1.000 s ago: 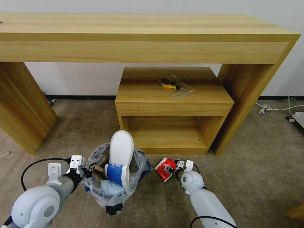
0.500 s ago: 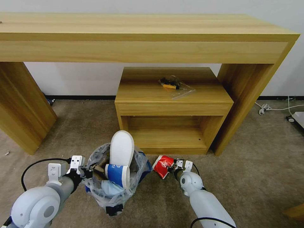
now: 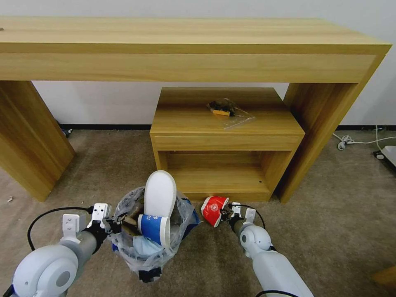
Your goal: Pick up the trash bin and place the garbage on the floor into it.
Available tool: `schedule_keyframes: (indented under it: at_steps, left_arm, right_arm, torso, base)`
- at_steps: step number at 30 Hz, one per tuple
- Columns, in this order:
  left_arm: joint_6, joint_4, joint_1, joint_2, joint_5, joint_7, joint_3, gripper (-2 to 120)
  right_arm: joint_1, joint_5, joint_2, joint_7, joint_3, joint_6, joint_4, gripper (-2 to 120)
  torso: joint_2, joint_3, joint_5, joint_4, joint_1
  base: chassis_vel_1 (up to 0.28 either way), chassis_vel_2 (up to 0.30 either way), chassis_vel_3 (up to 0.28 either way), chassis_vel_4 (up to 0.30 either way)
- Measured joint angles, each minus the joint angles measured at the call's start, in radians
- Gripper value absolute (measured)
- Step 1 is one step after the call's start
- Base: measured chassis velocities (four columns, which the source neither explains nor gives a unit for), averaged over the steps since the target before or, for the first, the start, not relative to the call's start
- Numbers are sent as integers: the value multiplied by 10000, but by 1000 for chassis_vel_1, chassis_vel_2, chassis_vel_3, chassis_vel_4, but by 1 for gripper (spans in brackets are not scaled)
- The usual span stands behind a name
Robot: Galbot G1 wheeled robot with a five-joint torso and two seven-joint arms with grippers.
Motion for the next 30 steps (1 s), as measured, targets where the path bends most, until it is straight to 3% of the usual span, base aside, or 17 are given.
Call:
schedule_keyframes:
  at_steps: [5, 12, 21, 30]
  left_arm:
    - [0, -87, 102, -90, 69, -27, -5, 0]
    - [0, -144, 189, -252, 167, -33, -29, 0]
    - [0, -161, 255, -399, 313, -17, -10, 0]
    - [0, -69, -77, -126, 124, -87, 227, 0]
  right_arm:
    - [-320, -408, -111, -366, 214, 257, 616, 0]
    - [-908, -1256, -309, -1858, 920, 843, 1597, 0]
    - [-1536, -1233, -739, -2430, 1098, 943, 3134, 0]
    - [-2621, -1075, -1885, -3025, 1519, 879, 5464, 0]
  torso:
    - [0, 0, -1, -1, 0]
    - [0, -1, -1, -1, 0]
    - [0, -1, 1, 1, 0]
    - [0, 0, 0, -2, 0]
  base:
    - [0, 0, 0, 0]
    - [0, 0, 0, 0]
    - [0, 0, 0, 0]
    - [0, 0, 0, 0]
